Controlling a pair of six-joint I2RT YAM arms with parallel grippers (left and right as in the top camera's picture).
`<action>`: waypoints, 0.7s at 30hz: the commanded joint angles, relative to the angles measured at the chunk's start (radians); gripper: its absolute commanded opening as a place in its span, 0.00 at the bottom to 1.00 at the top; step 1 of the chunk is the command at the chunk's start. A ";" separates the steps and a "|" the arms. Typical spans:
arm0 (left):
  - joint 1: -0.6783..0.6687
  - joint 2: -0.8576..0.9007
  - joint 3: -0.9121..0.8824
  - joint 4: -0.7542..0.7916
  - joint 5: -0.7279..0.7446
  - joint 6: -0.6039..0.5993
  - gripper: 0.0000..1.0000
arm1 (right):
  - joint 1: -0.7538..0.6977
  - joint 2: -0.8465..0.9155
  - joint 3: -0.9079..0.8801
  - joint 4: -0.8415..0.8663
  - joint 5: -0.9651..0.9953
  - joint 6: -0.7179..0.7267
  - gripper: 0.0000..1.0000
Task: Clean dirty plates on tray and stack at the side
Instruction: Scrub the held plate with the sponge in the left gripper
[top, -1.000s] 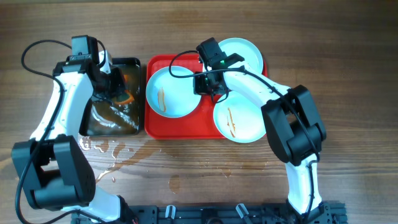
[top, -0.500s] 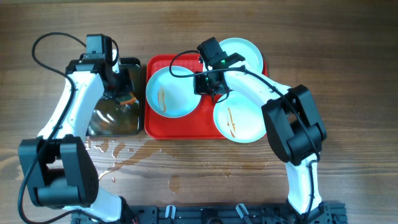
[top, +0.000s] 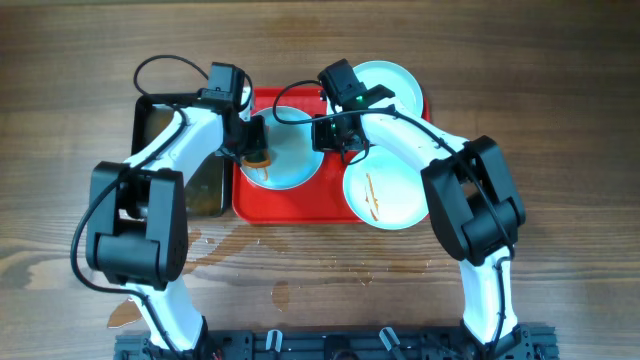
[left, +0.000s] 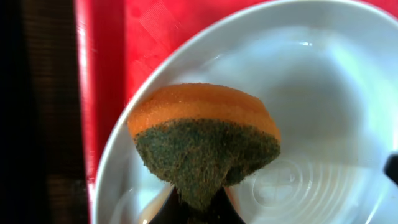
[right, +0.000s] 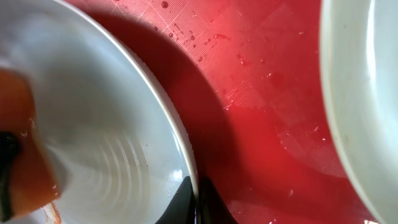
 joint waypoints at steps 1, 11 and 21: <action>-0.034 0.056 -0.003 -0.064 0.024 -0.047 0.04 | 0.006 0.025 0.005 0.013 -0.025 0.000 0.04; -0.042 0.092 -0.003 0.034 0.049 -0.051 0.04 | 0.006 0.025 0.002 0.011 -0.043 0.000 0.04; -0.042 0.120 0.005 -0.057 0.035 -0.172 0.04 | 0.006 0.025 0.001 0.013 -0.048 0.000 0.04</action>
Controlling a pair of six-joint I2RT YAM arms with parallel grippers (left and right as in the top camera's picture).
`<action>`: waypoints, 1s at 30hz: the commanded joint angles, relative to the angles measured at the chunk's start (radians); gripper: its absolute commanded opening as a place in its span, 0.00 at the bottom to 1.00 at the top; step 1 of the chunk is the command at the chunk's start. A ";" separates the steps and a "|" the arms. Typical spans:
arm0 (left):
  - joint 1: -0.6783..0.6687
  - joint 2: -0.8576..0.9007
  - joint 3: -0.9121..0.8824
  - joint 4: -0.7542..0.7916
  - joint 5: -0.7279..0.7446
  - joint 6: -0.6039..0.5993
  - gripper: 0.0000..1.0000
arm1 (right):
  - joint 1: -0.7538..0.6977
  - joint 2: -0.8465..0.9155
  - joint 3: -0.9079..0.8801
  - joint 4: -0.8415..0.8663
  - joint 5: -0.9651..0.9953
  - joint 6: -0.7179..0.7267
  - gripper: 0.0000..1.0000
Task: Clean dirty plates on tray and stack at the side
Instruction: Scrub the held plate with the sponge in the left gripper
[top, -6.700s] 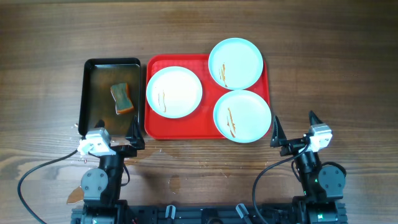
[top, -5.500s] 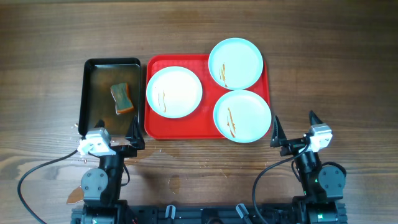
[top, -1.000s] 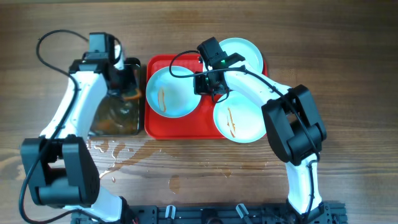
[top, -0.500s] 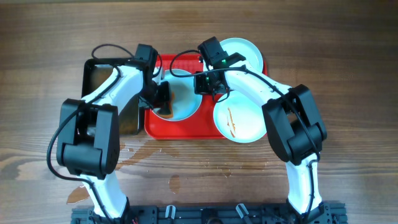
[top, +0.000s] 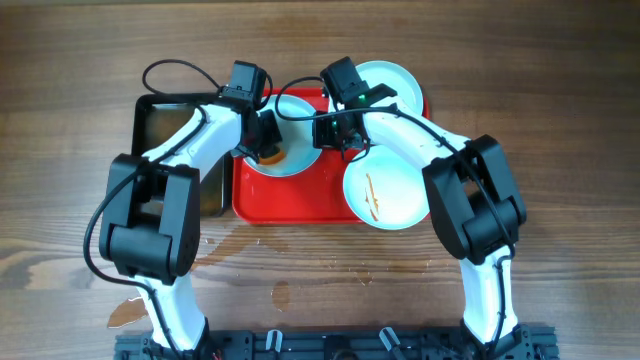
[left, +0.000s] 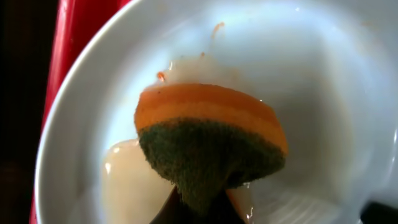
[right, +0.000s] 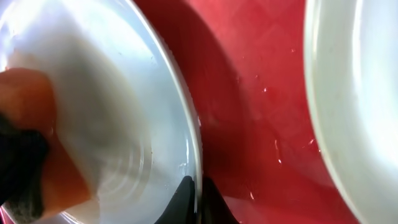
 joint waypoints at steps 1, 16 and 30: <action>0.023 0.067 -0.038 -0.083 0.268 0.176 0.04 | 0.014 0.023 0.001 -0.012 -0.062 -0.025 0.04; 0.082 0.124 -0.038 -0.052 0.070 0.065 0.04 | 0.006 0.024 -0.028 -0.048 -0.174 -0.023 0.04; 0.116 0.124 -0.038 -0.088 0.487 0.310 0.04 | 0.006 0.024 -0.028 -0.049 -0.174 -0.024 0.04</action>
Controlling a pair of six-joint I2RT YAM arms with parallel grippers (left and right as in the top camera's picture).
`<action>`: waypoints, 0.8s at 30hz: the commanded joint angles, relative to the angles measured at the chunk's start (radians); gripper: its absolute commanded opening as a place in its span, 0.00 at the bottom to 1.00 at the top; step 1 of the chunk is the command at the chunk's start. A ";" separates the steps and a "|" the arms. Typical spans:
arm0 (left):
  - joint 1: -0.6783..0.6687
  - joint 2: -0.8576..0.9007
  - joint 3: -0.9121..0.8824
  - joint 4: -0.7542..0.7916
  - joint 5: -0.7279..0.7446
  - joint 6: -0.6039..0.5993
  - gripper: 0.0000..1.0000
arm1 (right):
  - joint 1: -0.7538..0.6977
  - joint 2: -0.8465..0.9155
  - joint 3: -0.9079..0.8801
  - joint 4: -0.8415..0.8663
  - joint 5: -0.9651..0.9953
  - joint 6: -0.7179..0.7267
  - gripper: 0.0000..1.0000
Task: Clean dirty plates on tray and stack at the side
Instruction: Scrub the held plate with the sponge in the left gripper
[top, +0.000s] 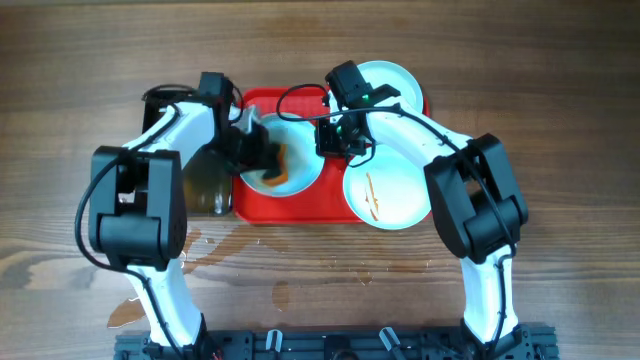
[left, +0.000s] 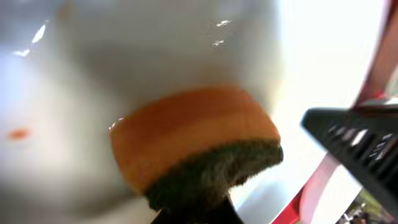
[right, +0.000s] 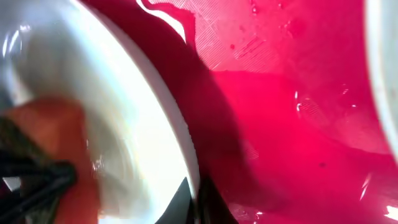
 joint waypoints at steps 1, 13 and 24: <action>-0.018 0.067 -0.031 0.105 -0.085 -0.032 0.04 | 0.021 0.022 -0.013 0.010 -0.057 0.016 0.04; -0.063 -0.001 0.040 -0.031 -0.667 -0.251 0.04 | 0.021 0.022 -0.013 0.014 -0.056 0.016 0.04; -0.228 -0.003 0.039 -0.111 -0.322 -0.021 0.04 | 0.021 0.022 -0.013 0.013 -0.057 0.015 0.04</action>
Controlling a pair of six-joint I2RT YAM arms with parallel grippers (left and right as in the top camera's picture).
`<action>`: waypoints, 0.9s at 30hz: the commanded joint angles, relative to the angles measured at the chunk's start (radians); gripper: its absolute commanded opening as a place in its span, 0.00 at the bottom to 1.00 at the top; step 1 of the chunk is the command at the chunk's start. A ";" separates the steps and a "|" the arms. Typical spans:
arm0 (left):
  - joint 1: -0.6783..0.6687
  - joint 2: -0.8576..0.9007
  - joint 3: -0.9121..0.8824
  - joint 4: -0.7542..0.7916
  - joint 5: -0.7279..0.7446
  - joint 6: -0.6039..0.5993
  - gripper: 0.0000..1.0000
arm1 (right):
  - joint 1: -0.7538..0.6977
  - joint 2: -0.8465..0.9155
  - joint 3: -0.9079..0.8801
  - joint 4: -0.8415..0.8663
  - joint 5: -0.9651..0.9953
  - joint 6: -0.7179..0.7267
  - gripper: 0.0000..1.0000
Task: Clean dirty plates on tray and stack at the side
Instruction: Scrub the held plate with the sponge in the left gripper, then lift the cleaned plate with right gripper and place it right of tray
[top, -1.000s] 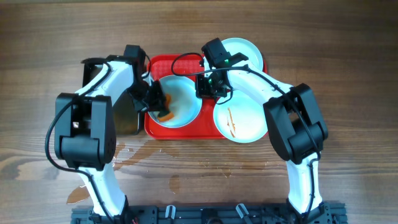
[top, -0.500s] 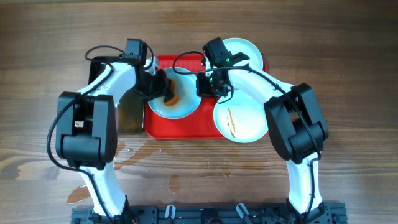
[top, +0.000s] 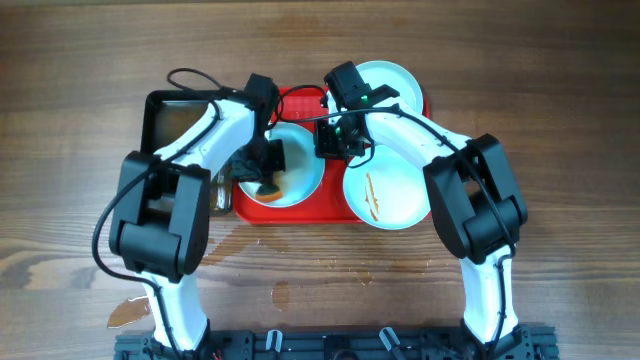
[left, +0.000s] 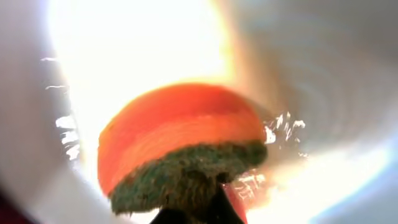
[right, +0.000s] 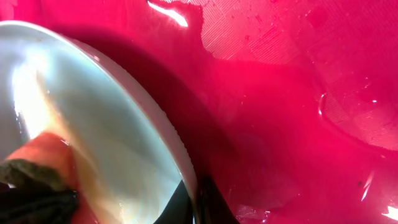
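Observation:
A pale blue plate (top: 300, 150) lies on the left half of the red tray (top: 300, 213). My left gripper (top: 268, 168) is shut on an orange and green sponge (top: 268, 186), pressing it on the plate's lower left; the left wrist view shows the sponge (left: 180, 140) on the wet plate (left: 311, 68) above my left gripper (left: 198, 214). My right gripper (top: 326, 140) is shut on the plate's right rim, seen close as my right gripper (right: 198, 200) on the plate (right: 99, 106). A second plate (top: 395, 200) with an orange streak sits at the tray's right.
A third pale plate (top: 392, 82) rests at the tray's back right corner. A black tub (top: 165, 115) stands left of the tray, under my left arm. Spilled water (top: 282, 294) marks the wooden table in front of the tray.
My left wrist has swung from the tray's left side to above its back edge. The sponge went from the plate's middle to its lower left. My right gripper still holds the rim.
The sponge sat at the plate's left edge, my right gripper shut on the right rim. Then it lay inside the plate in a pale orange-flecked smear, later at the plate's middle, now at its lower left. The rim stayed held throughout.

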 joint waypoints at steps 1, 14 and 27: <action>-0.028 0.032 -0.029 0.157 0.126 0.077 0.04 | 0.016 0.022 -0.011 0.014 -0.047 0.029 0.04; 0.132 -0.033 0.040 0.099 -0.214 -0.216 0.04 | 0.016 0.022 -0.011 0.015 -0.043 0.030 0.04; 0.183 -0.300 0.152 -0.063 -0.079 -0.063 0.04 | -0.026 -0.019 -0.010 0.009 -0.046 -0.027 0.04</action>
